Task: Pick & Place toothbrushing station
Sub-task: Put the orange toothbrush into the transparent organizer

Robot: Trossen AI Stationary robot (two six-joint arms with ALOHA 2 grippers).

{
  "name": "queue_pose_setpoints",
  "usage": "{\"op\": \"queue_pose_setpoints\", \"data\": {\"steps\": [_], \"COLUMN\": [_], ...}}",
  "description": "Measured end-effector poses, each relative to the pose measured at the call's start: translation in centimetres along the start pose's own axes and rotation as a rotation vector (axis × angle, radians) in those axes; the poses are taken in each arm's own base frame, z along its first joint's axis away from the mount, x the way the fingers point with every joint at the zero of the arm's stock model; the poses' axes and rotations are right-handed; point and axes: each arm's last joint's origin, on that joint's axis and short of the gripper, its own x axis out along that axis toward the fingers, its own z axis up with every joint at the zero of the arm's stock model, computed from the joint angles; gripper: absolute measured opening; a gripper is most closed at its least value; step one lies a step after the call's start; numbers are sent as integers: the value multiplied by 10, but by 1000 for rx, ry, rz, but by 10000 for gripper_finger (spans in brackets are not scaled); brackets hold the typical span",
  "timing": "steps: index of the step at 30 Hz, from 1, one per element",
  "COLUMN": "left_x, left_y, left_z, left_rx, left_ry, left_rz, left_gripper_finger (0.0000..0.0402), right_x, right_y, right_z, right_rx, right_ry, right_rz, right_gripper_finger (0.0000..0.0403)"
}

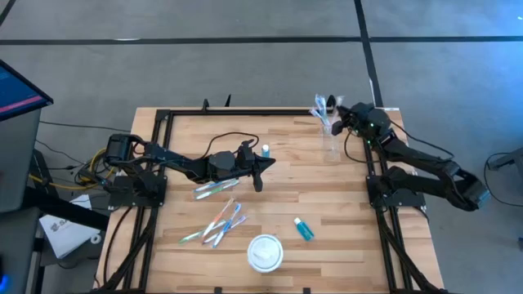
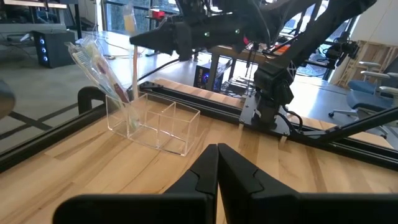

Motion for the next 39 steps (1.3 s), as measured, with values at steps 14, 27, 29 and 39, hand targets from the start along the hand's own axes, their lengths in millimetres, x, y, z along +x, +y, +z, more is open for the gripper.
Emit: {"op": "queue_pose_setpoints", "data": {"steps": [14,27,29,39], "left_x": [0,0,0,0], "left_y": [0,0,0,0], "left_z": [0,-1,-1,-1], "left_rx": [0,2,2,2], "left_ry": [1,6,7,8], "left_rz": [0,1,1,1], "left_gripper_finger": [0,0,0,0], "right_x": [18,24,24,24], "right_y": [2,4,4,4], "right_z": [-16,-23,-23,-28], "right_rx": [-3,-5,-4,-2], "right_ry": [77,109,115,147], "right_rz": [22,53,64,80], "right_gripper_finger": [0,11,23,57]}}
